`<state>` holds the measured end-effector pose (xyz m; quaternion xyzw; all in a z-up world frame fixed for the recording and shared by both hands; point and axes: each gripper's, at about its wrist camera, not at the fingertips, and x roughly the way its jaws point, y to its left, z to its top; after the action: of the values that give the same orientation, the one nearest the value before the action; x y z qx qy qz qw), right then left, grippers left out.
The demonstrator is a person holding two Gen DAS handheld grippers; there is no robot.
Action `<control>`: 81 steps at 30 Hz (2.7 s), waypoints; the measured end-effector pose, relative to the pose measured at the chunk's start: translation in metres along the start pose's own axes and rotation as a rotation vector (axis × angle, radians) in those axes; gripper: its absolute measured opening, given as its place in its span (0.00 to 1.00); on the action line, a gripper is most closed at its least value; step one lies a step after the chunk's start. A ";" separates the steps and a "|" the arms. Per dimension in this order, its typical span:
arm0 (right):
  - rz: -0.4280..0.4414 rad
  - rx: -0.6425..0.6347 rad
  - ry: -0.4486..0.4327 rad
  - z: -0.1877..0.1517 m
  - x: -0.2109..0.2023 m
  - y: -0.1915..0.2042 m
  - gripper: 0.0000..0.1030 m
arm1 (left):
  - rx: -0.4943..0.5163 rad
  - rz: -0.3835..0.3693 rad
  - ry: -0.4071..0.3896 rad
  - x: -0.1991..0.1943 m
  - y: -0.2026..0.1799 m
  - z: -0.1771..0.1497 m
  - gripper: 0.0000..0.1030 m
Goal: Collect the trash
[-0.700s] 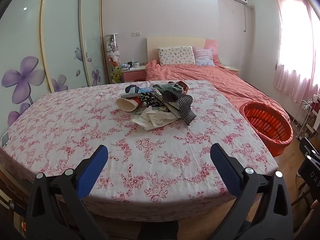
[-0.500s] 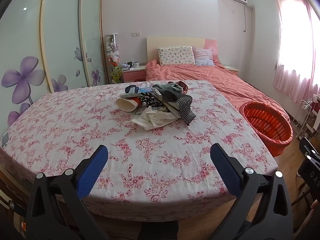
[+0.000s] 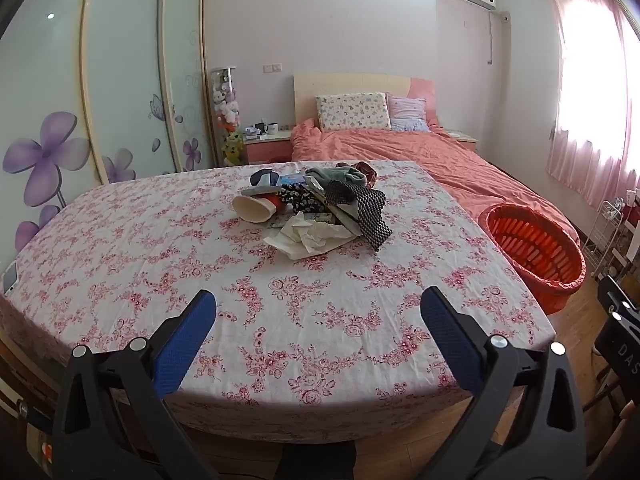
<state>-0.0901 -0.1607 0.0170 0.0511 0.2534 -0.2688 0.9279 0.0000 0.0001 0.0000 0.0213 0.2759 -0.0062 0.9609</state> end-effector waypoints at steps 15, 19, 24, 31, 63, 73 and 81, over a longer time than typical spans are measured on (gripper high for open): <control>0.000 -0.002 0.001 0.000 0.001 0.001 0.96 | -0.001 -0.001 0.001 0.000 0.000 0.000 0.98; -0.001 -0.002 0.001 0.001 0.001 0.001 0.96 | -0.002 -0.002 0.002 0.000 0.000 0.000 0.98; -0.001 -0.003 0.001 0.001 0.001 0.001 0.96 | -0.002 -0.002 0.002 0.000 0.000 0.000 0.98; -0.002 -0.003 0.002 0.001 0.002 0.001 0.96 | -0.002 -0.002 0.003 0.000 0.000 0.000 0.98; -0.003 -0.005 0.003 0.000 0.003 0.001 0.96 | -0.003 -0.003 0.005 0.000 0.000 0.000 0.98; -0.002 -0.005 0.005 0.000 0.005 0.002 0.96 | -0.005 -0.004 0.012 0.003 -0.011 -0.007 0.98; 0.072 -0.020 0.015 -0.001 0.025 0.008 0.96 | -0.032 0.014 0.020 0.019 0.008 -0.001 0.98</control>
<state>-0.0684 -0.1659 0.0038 0.0532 0.2610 -0.2324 0.9355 0.0159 0.0080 -0.0103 0.0078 0.2855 0.0051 0.9583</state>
